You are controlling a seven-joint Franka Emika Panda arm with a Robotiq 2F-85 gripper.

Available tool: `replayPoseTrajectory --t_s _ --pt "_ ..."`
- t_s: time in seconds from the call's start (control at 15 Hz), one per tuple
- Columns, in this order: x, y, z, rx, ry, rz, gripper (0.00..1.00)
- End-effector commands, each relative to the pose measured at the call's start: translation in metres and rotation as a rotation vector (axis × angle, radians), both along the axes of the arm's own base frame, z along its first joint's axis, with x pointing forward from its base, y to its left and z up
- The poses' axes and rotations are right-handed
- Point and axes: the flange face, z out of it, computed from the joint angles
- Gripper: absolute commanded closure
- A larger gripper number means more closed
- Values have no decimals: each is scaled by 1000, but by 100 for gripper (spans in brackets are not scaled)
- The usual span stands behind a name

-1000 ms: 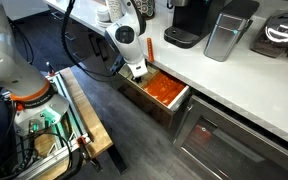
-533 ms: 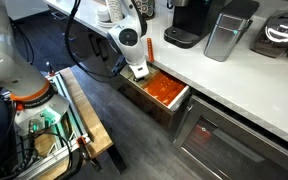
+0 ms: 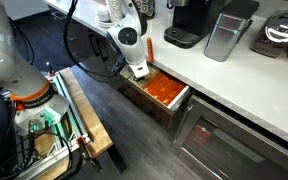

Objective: Remove two white objects from the left side of the drawer and put them on the counter

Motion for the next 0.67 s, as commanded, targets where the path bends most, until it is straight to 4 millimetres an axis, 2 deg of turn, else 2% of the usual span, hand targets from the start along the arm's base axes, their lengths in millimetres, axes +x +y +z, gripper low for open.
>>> replayPoseTrajectory --t_s 0.0,0.2,0.27,0.4,0.6 --pt "-18 -8 30 -10 -31 -24 93" --pt "-22 -11 41 -8 -48 -35 91" --pt "-20 -7 39 5 -44 -21 66" --pt "-14 3 31 32 -36 31 62" --pt "-7 17 16 102 -10 91 41"
